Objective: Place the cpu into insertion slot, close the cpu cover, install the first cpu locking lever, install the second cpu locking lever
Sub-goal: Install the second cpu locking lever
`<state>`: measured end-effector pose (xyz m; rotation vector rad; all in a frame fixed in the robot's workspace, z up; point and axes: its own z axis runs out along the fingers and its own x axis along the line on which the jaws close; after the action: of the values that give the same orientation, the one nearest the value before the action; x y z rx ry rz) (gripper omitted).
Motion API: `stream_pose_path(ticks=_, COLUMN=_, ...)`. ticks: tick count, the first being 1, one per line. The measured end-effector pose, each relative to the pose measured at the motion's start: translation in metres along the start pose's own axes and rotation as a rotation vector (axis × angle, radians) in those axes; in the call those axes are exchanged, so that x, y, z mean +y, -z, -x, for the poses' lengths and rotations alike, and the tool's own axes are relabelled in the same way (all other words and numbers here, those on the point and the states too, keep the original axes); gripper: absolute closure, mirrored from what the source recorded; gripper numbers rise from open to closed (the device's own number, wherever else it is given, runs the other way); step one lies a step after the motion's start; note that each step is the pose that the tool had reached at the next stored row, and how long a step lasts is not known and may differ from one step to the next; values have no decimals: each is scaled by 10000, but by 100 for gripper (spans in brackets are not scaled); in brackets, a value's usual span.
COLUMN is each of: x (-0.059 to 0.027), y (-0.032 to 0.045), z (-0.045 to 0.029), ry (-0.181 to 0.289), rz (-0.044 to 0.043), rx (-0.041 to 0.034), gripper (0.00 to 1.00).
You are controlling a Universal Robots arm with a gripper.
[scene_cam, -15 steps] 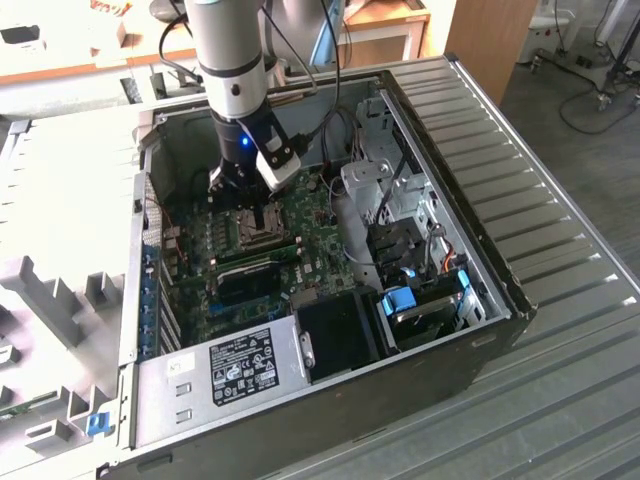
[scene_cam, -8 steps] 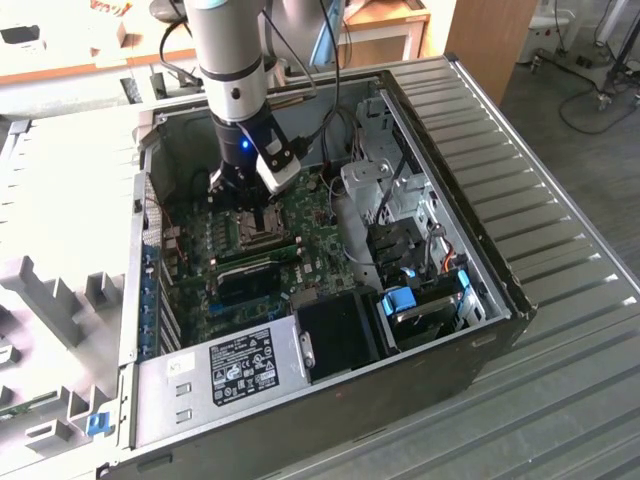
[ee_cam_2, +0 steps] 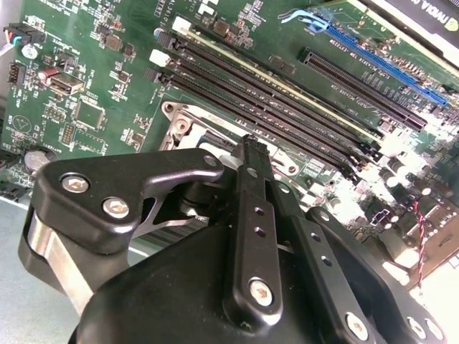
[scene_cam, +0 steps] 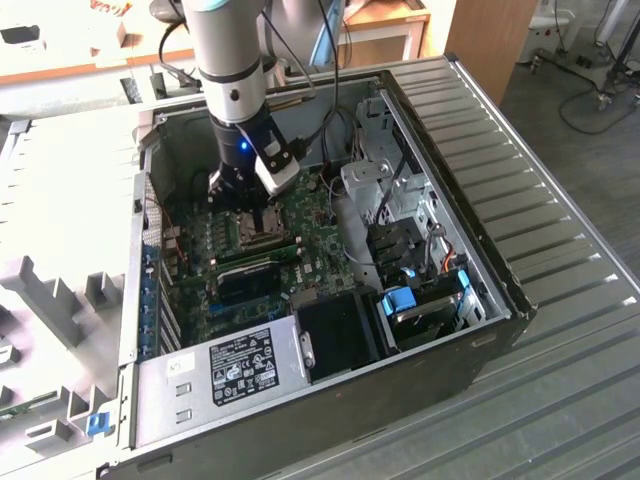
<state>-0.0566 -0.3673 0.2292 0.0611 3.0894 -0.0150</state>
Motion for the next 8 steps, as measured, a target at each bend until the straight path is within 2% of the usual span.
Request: stream_pose_path(ticks=8, x=-1, y=-56, z=-26, ry=1, rz=-1, rx=1, gripper=89)
